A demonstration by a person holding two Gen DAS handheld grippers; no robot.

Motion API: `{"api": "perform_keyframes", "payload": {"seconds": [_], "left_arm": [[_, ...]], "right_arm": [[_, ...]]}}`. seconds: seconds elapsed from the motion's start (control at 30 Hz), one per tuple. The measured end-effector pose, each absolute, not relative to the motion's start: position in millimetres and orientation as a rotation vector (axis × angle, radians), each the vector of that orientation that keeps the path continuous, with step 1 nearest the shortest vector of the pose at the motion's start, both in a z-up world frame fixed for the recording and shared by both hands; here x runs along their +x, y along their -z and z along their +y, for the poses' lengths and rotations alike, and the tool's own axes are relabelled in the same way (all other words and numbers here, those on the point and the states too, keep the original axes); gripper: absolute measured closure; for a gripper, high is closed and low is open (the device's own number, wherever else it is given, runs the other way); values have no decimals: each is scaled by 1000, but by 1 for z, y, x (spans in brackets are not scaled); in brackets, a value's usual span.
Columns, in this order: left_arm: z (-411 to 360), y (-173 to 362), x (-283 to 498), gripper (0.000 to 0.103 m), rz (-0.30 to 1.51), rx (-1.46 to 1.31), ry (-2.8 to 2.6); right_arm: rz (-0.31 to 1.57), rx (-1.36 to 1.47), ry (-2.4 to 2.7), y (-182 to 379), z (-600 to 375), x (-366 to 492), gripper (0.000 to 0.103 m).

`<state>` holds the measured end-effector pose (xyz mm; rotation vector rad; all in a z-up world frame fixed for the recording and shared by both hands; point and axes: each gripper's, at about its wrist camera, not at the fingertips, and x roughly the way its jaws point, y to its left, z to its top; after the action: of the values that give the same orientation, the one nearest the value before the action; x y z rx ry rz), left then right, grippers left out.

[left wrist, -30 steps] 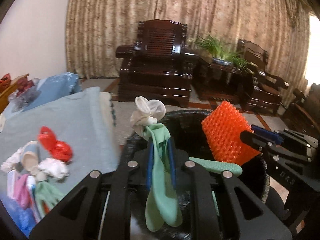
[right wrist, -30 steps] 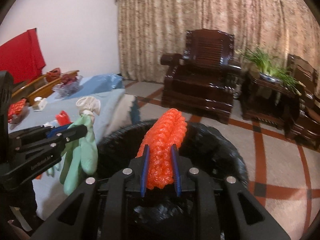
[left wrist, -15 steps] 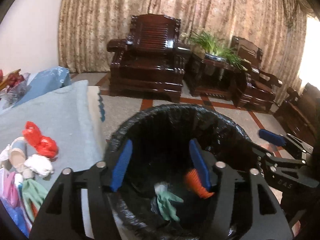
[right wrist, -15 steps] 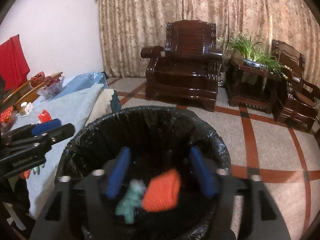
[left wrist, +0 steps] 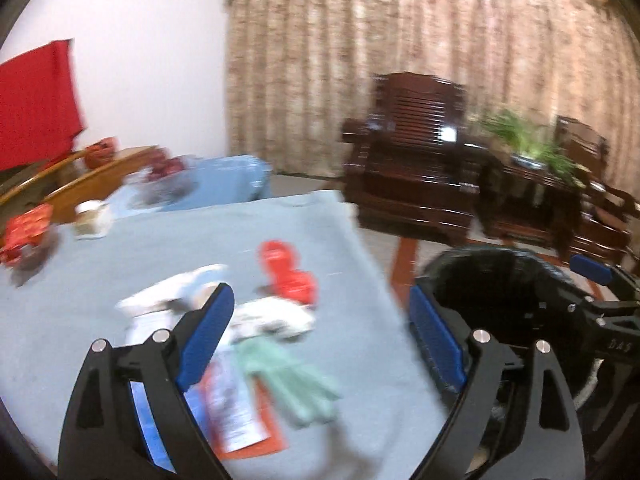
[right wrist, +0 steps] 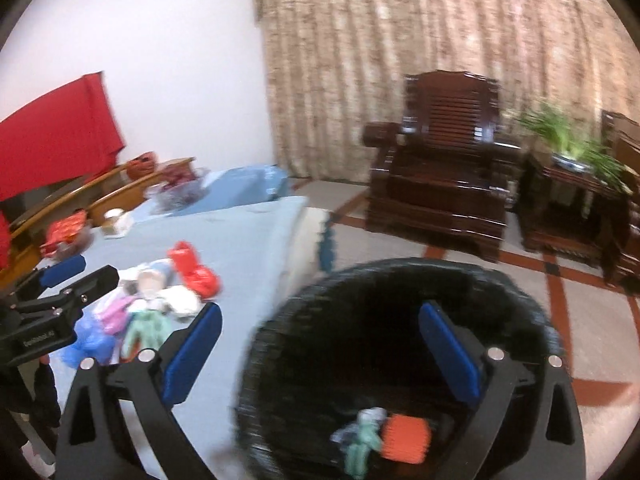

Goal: Collect trash
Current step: 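Grasp the blue plastic bag with the left gripper while the right gripper grasps the other green glove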

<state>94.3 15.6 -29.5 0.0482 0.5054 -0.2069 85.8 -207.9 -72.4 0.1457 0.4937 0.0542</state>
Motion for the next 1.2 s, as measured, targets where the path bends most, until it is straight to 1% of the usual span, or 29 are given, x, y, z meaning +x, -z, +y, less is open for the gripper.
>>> {"api": "perform_keyframes", "payload": {"seconds": [0.17, 0.43, 0.47, 0.6, 0.77, 0.97, 1.03, 1.07, 1.13, 1.17, 1.2], "left_arm": [[61, 35, 83, 16, 514, 33, 83], [110, 69, 79, 16, 583, 17, -33], [114, 76, 79, 16, 591, 13, -39], [123, 93, 85, 17, 626, 5, -51], [127, 110, 93, 25, 662, -22, -51], [125, 122, 98, 36, 689, -38, -29], [126, 127, 100, 44, 704, -55, -20], [126, 129, 100, 46, 710, -60, -16], [126, 131, 101, 56, 716, -65, -12], [126, 132, 101, 58, 717, -67, -11], [127, 132, 101, 62, 717, -69, -12]], "right_arm": [[470, 110, -174, 70, -155, 97, 6], [486, 55, -295, 84, -89, 118, 7], [492, 53, -298, 88, -85, 119, 7], [538, 44, -312, 106, -72, 134, 15], [605, 22, -331, 130, -58, 150, 24], [681, -3, -362, 151, -42, 167, 31], [704, -14, -371, 157, -37, 171, 40], [727, -16, -381, 160, -35, 175, 43], [775, -13, -405, 166, -32, 182, 51], [788, -10, -413, 168, -32, 183, 56], [801, -7, -421, 170, -31, 185, 58]]}}
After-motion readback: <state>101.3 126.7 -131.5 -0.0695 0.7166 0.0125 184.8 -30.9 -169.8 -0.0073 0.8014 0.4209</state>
